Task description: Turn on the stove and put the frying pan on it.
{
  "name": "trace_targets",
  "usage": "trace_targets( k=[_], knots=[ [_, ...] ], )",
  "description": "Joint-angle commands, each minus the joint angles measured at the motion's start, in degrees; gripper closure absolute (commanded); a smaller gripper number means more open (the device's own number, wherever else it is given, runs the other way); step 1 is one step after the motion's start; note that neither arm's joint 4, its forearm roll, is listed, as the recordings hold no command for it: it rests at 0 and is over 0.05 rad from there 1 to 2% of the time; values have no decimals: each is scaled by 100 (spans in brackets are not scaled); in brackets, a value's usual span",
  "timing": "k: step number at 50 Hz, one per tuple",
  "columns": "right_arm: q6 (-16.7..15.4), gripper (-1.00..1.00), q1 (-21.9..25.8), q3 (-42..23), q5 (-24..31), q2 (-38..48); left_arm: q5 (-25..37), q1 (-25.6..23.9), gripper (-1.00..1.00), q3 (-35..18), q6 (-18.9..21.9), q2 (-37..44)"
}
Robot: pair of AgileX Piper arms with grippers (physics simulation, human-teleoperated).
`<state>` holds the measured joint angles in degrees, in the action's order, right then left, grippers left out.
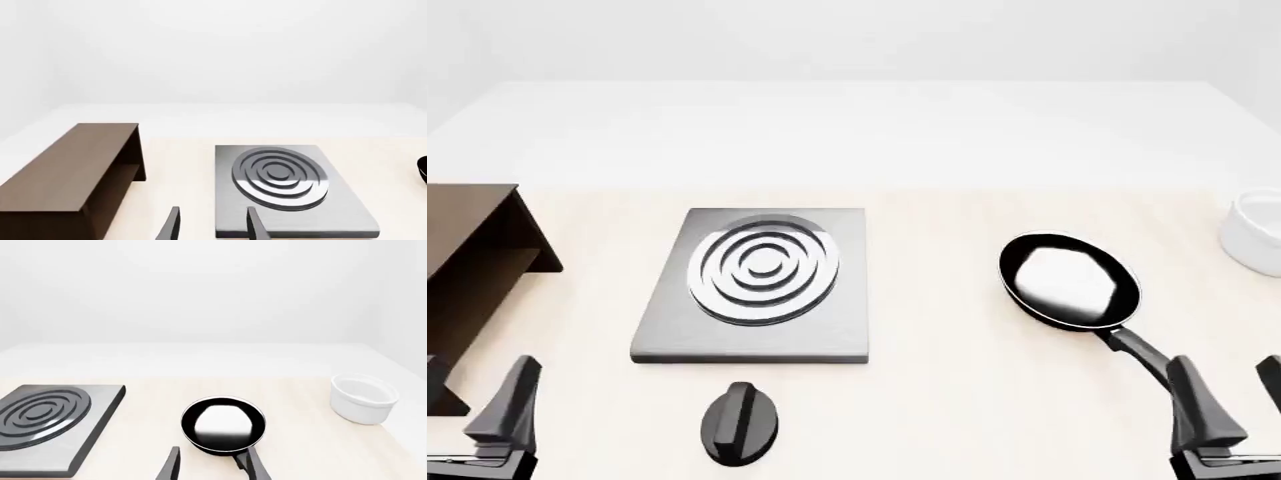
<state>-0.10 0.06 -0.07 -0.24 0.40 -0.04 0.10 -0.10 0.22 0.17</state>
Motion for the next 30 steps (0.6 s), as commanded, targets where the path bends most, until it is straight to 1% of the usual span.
trace_targets(
  k=[1, 5, 6, 7, 8, 9, 10, 11, 12, 13, 14, 15, 16, 17, 18, 20, 21, 22, 23, 24, 25, 27, 28, 29, 30],
  knots=[
    [-29, -100, 17, -10, -53, 92, -8, 26, -100, -16, 171, 19],
    [-44, -100, 5, -10, -65, 118, -37, 90, -100, -12, 293, 150],
    [-65, -100, 6, -10, -58, 112, -482, -115, -100, -2, 827, -15],
    [-74, -100, 3, -10, -57, 116, -479, -139, -100, -4, 956, -13],
    [-81, -100, 2, -11, -44, 102, -388, -262, -100, -12, 847, 6],
    [-81, -100, 2, -11, -43, 100, -388, -262, -100, -12, 847, 6],
    [-67, -100, -4, -12, -30, 85, -290, -13, -100, -303, 553, 735],
    [-67, -100, -4, -12, -29, 83, -290, -13, -100, -303, 553, 735],
    [-47, -100, -3, -13, -16, 62, 31, -271, -100, -530, 535, 879],
    [-38, -100, -5, -14, -9, 49, 431, -244, -100, -649, 492, 633],
    [-33, -100, -5, -14, -7, 44, 725, -198, -100, -784, 545, 575],
    [-30, -100, -4, -14, -6, 38, 1096, -409, -100, -974, 600, 416],
    [-30, -100, -3, -14, -6, 33, 1265, -404, -100, -1089, 642, 451],
    [-30, -100, -3, -14, -5, 33, 1271, -404, -100, -1092, 642, 448],
    [-18, -100, -7, -15, 1, 12, 1635, -526, -100, -1405, 697, 537],
    [-6, -100, -10, -15, 5, 0, 1727, -622, -100, -1513, 709, 703],
    [20, -100, -13, -16, 5, -15, 1815, -572, -100, -1659, 804, 914],
    [38, -100, -12, -16, 2, -18, 1891, -720, -100, -1789, 755, 1016],
    [52, -100, -12, -15, -2, -18, 1931, -658, -100, -1879, 873, 1233],
    [64, -100, -10, -14, -12, -17, 2021, -693, -100, -2057, 896, 1426],
    [71, -100, -10, -14, -18, -14, 2111, -745, -100, -2204, 786, 1552],
    [79, -100, -7, -12, -39, 3, 2267, -694, -100, -2476, 903, 1926],
    [79, -100, -7, -13, -39, 3, 2267, -694, -100, -2479, 903, 1928],
    [90, -100, -2, -11, -48, 10, 2372, -876, -100, -2637, 712, 1947],
    [93, -100, 0, -11, -51, 12, 2582, -888, -100, -2893, 717, 2239]
  ],
)
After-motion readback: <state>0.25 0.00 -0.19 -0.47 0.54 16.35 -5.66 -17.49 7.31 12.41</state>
